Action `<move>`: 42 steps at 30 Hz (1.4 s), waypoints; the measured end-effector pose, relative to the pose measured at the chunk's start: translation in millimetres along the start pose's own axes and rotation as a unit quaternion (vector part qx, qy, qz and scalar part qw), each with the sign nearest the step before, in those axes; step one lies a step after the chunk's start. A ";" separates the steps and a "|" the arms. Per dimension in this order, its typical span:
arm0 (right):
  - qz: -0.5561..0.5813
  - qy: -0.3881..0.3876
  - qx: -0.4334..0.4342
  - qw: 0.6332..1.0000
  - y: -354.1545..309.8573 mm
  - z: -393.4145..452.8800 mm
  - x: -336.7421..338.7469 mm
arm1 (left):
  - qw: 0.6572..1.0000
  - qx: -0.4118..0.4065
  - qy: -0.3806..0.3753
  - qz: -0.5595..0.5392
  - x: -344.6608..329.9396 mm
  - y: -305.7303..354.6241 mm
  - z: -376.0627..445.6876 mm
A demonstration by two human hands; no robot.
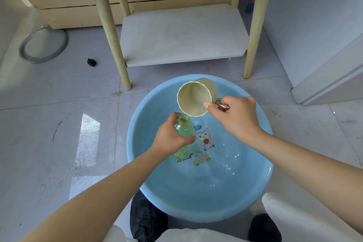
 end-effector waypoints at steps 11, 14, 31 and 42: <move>-0.086 0.072 0.088 0.990 -0.1 1.6 -1.0 | 1.000 0.004 -0.004 0.012 -0.5 2.9 -0.1; -0.100 0.082 0.099 0.987 -0.3 2.4 -0.9 | 1.000 0.006 -0.003 0.019 -0.7 3.1 -0.1; -0.105 0.117 0.144 0.977 -10.2 3.7 2.2 | 1.000 0.021 -0.004 0.016 0.5 3.6 -0.3; -0.110 0.131 0.172 0.970 -17.0 5.2 4.8 | 0.999 0.028 -0.008 0.013 2.2 5.7 -3.2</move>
Point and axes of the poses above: each hand's wrist, its own z-axis towards the middle knuckle, its own x-axis out of the back of the hand, y = z × x, the point moved 3 cm from there along z, towards the middle knuckle, and after that the axes turned 3 degrees about z, right-handed, at the moved point
